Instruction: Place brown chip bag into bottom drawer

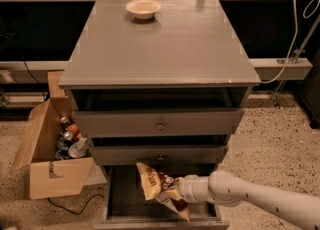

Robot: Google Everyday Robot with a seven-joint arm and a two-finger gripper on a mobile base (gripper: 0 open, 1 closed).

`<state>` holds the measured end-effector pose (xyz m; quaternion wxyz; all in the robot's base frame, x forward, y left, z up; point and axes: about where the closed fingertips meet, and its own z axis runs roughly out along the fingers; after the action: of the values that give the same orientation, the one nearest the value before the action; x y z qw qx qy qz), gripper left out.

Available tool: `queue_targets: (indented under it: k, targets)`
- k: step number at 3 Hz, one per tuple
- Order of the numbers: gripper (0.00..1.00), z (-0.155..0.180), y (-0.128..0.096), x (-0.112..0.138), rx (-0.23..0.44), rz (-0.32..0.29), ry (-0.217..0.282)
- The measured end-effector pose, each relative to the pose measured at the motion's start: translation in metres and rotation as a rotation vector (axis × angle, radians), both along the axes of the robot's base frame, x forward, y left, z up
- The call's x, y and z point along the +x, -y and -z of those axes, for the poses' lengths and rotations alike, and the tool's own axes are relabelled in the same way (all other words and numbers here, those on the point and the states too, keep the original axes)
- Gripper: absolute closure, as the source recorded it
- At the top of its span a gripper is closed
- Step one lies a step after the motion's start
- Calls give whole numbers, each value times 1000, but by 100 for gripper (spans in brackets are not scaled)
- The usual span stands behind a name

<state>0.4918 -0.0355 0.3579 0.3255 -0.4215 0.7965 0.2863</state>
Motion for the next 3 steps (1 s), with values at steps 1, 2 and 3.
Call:
queue_targets:
  k: [1,2,3]
  targets:
    - [100,0,0,0,0,0,0]
    - [100,27,-8,14,-8,-12,1]
    - [100,65,-15,31,-8,-27,-21]
